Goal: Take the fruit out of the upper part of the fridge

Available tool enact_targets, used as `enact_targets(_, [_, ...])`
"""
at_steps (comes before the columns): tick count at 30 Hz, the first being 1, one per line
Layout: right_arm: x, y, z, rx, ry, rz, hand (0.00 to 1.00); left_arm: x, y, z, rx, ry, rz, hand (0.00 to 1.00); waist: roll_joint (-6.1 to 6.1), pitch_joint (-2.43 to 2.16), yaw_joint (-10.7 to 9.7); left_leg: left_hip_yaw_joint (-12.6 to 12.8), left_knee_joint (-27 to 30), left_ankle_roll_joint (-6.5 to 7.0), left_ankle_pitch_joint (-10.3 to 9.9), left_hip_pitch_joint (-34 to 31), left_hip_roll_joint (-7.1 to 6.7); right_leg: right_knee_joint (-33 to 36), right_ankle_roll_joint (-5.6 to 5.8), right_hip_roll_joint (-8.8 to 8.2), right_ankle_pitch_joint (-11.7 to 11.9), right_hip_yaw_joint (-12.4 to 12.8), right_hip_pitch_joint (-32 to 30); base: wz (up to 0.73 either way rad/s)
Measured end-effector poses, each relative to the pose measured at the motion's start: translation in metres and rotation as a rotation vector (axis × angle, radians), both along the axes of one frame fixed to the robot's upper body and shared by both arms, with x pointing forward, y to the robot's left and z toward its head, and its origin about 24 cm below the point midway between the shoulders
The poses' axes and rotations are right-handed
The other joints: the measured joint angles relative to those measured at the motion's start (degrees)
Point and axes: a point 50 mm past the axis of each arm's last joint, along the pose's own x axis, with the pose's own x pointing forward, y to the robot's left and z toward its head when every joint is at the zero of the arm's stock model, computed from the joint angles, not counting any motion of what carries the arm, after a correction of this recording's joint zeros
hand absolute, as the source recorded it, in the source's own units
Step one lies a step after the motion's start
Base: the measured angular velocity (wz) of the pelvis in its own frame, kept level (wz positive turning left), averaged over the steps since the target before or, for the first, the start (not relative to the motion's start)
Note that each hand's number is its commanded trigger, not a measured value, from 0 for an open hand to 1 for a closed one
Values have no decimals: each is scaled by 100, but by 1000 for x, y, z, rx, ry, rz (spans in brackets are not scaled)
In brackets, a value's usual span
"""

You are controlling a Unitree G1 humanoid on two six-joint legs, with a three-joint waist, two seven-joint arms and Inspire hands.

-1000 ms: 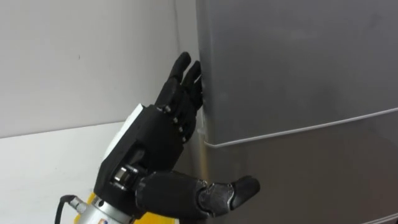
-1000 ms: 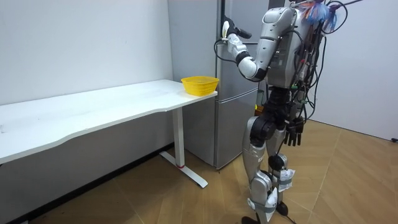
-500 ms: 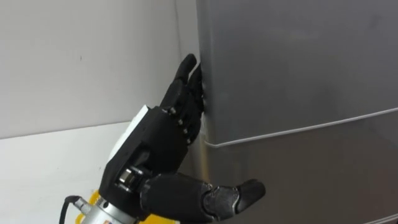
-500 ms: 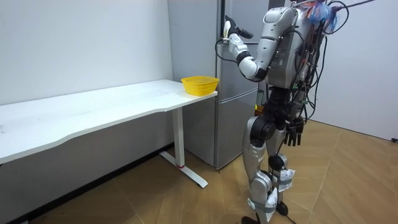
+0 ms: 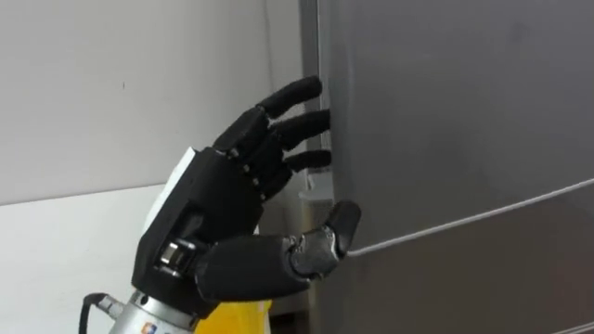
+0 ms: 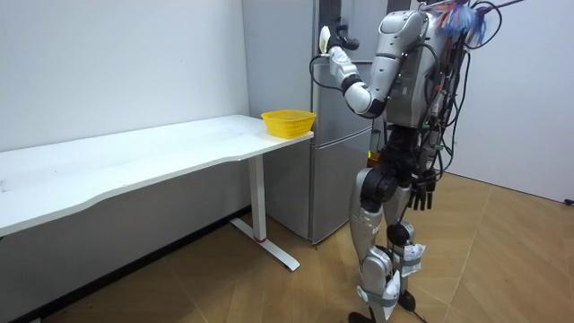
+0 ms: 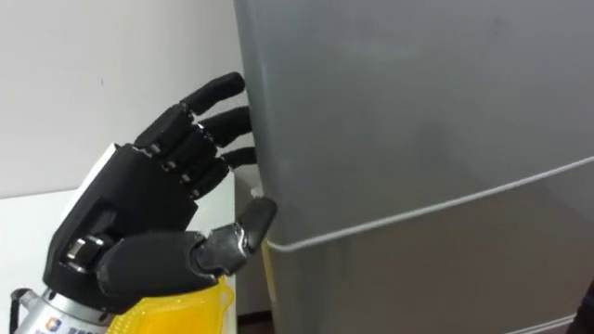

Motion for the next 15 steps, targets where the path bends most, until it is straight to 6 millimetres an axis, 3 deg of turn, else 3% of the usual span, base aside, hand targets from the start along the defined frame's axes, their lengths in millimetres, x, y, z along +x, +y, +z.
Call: enact_targets(15, [0, 0, 0, 4, -1, 0, 0, -4, -9, 0, -14, -9, -92, 0, -29, -13, -5, 127, 4, 0, 0, 38, 9, 26, 6, 11, 16, 107, -18, -3])
